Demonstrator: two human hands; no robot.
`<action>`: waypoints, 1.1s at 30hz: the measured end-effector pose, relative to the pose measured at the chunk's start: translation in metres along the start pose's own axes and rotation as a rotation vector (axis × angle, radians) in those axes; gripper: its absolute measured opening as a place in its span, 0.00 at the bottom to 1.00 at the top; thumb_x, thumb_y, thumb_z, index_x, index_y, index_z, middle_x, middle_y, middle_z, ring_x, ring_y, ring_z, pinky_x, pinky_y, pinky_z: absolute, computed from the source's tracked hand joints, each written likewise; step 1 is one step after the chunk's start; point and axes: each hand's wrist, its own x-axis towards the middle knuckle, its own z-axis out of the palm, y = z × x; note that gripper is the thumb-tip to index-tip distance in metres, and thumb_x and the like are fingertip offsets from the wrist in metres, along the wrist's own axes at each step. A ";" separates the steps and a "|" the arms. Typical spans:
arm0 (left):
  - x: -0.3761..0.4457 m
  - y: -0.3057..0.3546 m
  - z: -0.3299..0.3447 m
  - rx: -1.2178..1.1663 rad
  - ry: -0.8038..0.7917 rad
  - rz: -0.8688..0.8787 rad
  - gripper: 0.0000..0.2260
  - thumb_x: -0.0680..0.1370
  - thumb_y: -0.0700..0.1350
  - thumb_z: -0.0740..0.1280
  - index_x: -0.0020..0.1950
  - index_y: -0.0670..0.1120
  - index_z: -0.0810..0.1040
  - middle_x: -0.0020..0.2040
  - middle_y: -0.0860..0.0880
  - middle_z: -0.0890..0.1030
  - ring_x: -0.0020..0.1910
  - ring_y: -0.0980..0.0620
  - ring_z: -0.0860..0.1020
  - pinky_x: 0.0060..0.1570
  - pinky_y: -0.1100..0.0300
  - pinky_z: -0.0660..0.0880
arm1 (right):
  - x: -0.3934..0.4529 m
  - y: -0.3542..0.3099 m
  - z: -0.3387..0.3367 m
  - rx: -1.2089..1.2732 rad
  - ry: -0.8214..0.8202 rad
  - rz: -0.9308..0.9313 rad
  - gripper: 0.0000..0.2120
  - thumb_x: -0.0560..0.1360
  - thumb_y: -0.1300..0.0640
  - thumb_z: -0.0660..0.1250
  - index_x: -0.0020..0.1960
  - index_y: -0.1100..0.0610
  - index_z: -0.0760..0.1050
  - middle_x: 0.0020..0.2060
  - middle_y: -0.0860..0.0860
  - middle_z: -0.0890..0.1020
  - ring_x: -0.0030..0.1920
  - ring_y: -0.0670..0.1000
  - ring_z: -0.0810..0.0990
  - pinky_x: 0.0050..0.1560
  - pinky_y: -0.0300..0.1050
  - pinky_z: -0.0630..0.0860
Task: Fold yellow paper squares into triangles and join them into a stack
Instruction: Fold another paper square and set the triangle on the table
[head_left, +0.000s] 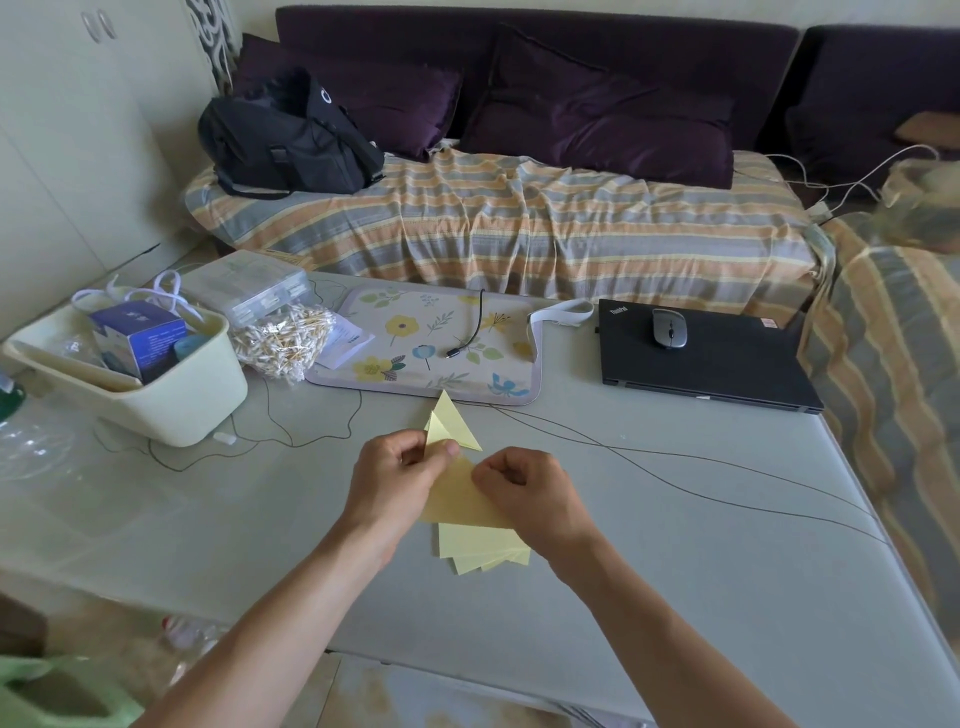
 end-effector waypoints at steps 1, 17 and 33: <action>0.000 -0.001 0.000 -0.006 0.001 -0.005 0.13 0.78 0.47 0.73 0.36 0.43 0.79 0.27 0.55 0.72 0.30 0.55 0.67 0.28 0.67 0.63 | -0.001 0.000 0.000 -0.013 0.001 -0.007 0.08 0.76 0.52 0.68 0.41 0.53 0.81 0.35 0.46 0.81 0.35 0.45 0.75 0.34 0.37 0.70; -0.001 0.001 -0.005 -0.032 -0.027 -0.086 0.03 0.75 0.44 0.76 0.46 0.45 0.87 0.43 0.48 0.88 0.41 0.51 0.83 0.44 0.59 0.75 | -0.001 0.000 -0.003 -0.061 0.025 -0.042 0.07 0.77 0.56 0.66 0.42 0.57 0.80 0.30 0.49 0.80 0.28 0.41 0.73 0.30 0.32 0.66; 0.003 -0.003 -0.011 -0.040 -0.026 -0.140 0.02 0.74 0.38 0.77 0.45 0.42 0.86 0.42 0.46 0.88 0.41 0.49 0.86 0.44 0.59 0.83 | 0.000 0.005 -0.003 -0.007 0.022 -0.015 0.06 0.76 0.60 0.67 0.42 0.55 0.81 0.33 0.48 0.84 0.31 0.44 0.78 0.36 0.38 0.74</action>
